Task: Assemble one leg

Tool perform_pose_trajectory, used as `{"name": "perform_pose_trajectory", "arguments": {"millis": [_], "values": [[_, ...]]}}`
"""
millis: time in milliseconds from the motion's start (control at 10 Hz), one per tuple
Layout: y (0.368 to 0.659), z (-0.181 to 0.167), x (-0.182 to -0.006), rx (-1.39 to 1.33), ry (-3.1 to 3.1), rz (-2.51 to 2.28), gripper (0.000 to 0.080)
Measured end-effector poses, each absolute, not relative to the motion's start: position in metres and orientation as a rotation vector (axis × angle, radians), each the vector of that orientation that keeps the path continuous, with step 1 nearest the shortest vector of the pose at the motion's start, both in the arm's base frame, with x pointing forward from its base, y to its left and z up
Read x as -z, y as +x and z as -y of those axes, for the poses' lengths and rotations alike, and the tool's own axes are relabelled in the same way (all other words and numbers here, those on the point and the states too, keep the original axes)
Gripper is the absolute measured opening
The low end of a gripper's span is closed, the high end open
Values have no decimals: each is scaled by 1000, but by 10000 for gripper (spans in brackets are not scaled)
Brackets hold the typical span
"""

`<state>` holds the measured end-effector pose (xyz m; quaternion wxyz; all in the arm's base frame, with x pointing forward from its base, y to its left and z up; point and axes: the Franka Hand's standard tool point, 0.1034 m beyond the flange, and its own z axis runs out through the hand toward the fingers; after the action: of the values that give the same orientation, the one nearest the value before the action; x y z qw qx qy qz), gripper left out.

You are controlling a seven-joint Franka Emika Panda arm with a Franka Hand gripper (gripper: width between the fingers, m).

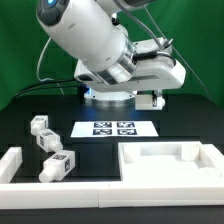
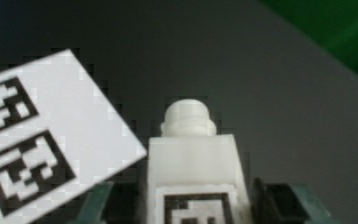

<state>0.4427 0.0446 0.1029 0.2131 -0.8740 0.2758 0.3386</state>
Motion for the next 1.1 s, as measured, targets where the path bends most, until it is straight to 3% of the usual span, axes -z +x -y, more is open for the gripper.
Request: {"name": "perform_pose_trajectory", "arguments": {"millis": [300, 500, 700, 1100], "values": [[457, -47, -110, -703, -2577, -779, 281], [504, -53, -139, -437, -2729, -654, 281], [530, -61, -142, -193, -2874, -502, 281], [534, -63, -139, 175, -2905, -538, 281]]}}
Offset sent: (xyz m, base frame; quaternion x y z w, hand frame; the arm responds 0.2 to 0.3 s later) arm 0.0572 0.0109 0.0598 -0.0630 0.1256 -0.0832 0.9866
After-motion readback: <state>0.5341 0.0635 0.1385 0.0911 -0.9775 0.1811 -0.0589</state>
